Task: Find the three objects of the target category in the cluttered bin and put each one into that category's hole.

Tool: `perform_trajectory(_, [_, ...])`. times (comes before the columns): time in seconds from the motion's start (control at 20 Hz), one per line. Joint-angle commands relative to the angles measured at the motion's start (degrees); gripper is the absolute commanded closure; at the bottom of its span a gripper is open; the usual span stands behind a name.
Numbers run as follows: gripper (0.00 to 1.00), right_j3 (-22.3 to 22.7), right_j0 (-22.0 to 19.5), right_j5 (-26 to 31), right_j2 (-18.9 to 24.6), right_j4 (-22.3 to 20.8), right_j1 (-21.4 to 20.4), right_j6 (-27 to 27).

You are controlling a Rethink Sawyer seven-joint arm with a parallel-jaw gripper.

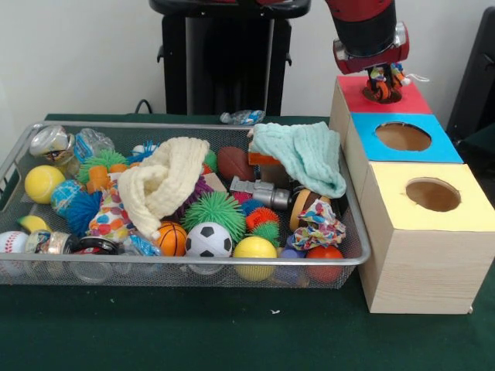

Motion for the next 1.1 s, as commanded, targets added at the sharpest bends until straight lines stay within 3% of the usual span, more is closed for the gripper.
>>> perform_trajectory(0.05, [1.0,0.6,-0.18,-3.24,1.21,1.77,1.78,8.53])
perform_trajectory(0.65, [1.0,0.98,0.03,-3.39,1.0,2.11,1.52,9.24])
perform_trajectory(0.7, [0.0,1.0,0.04,-3.44,1.01,2.11,1.51,9.25])
perform_trajectory(0.9, [0.0,-0.65,0.3,-5.69,0.76,-0.8,1.77,6.88])
perform_trajectory(1.1, [0.0,-0.41,-0.19,-6.14,1.45,0.09,1.54,7.11])
